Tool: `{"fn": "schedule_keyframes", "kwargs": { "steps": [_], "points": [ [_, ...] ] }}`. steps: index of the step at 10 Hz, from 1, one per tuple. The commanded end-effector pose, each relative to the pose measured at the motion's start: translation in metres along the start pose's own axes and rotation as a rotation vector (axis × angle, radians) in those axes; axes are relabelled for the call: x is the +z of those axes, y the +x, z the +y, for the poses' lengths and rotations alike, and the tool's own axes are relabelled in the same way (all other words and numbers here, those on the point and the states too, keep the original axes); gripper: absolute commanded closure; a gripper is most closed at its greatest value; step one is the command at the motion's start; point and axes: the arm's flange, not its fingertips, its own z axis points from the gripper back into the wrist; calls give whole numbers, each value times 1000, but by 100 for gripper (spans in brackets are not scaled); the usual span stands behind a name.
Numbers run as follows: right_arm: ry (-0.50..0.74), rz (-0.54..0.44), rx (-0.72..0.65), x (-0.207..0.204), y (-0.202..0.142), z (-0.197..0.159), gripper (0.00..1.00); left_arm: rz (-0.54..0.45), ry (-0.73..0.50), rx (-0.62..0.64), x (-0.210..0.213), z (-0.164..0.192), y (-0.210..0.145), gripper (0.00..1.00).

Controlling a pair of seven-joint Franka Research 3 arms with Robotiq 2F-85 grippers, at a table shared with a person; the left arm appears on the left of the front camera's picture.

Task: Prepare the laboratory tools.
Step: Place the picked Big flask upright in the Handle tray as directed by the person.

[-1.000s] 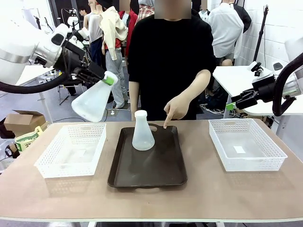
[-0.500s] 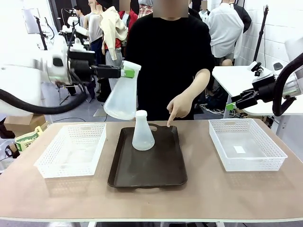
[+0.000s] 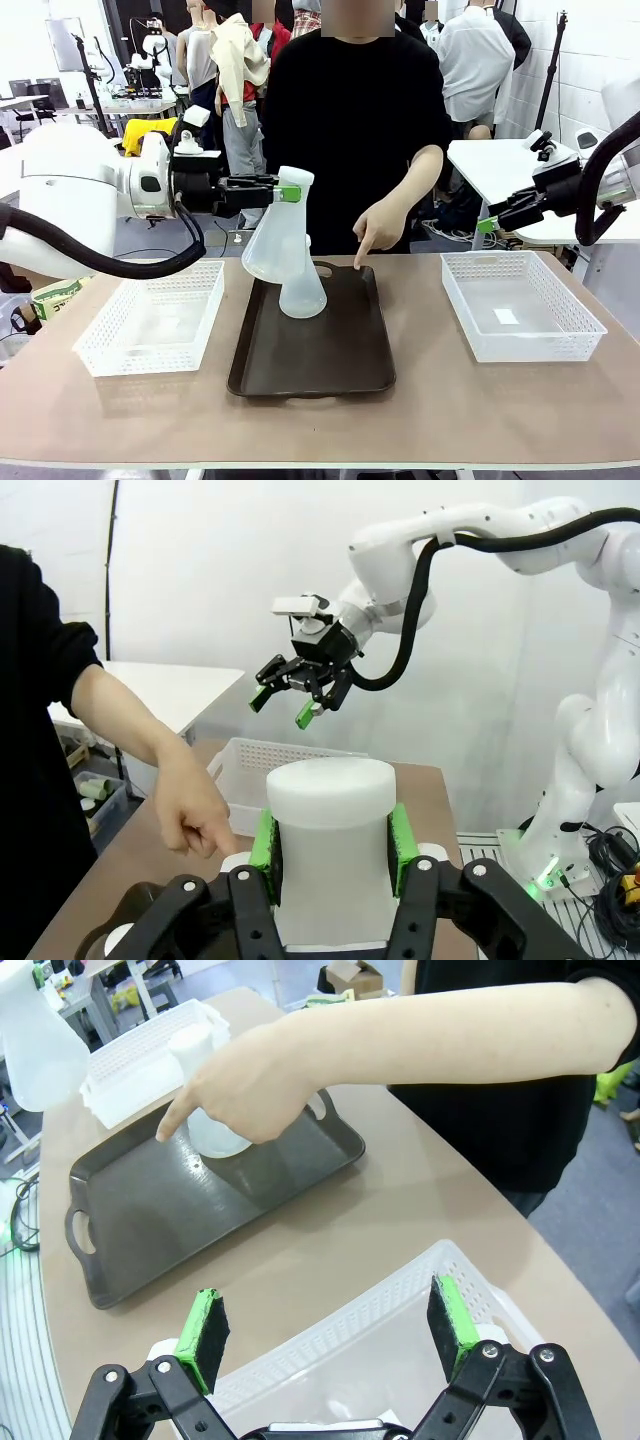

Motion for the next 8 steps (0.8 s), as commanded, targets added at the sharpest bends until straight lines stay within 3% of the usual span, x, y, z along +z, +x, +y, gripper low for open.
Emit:
{"fn": "schedule_keyframes", "kwargs": {
  "steps": [1,4,5,8],
  "points": [
    [5,8,3,0,-2,1,0,-4,-6,-17,2,-4,9,100],
    [5,8,3,0,-2,1,0,-2,1,-12,1,-2,6,100],
    [5,8,3,0,-2,1,0,2,-47,-86,-8,-19,5,100],
    [5,8,3,0,-2,1,0,-82,-71,-205,-55,-51,-46,100]
  ]
}}
